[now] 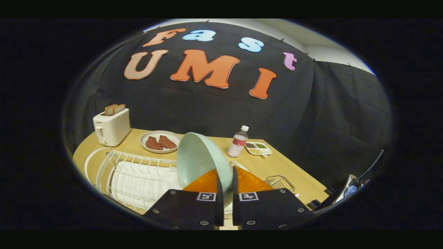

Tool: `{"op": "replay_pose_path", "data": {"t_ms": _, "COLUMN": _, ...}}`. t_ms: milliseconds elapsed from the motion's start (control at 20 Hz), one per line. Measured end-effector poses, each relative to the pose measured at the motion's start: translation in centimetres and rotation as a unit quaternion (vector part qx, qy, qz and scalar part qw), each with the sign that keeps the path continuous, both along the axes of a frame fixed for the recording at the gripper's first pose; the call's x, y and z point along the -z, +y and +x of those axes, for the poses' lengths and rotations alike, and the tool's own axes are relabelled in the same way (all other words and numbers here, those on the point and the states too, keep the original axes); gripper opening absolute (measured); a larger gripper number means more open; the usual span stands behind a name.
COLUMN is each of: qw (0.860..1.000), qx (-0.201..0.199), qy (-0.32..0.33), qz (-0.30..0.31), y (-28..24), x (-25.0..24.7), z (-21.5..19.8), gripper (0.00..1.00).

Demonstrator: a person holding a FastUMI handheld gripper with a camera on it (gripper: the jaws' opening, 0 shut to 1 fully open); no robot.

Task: Take the plate from the dish rack, then take the spoon from the basket and place it into the plate.

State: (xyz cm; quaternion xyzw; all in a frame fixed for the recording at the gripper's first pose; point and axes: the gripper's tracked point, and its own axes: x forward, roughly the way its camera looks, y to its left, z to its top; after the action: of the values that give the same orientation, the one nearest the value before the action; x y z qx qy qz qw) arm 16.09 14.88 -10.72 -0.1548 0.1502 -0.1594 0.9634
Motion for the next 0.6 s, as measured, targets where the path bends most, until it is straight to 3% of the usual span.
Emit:
{"op": "replay_pose_path", "data": {"t_ms": 100, "qw": 1.0, "qx": -0.001, "qy": -0.02, "qz": -0.015, "y": 0.0, "x": -1.4, "z": 0.1, "gripper": 0.1}}
{"op": "replay_pose_path", "data": {"t_ms": 350, "qw": 0.999, "qx": -0.018, "qy": -0.027, "qz": 0.016, "y": 0.2, "x": -2.7, "z": -1.6, "gripper": 0.1}}
{"op": "replay_pose_path", "data": {"t_ms": 600, "qw": 0.991, "qx": -0.052, "qy": -0.02, "qz": 0.122, "y": -0.2, "x": -2.0, "z": -5.6, "gripper": 0.1}}
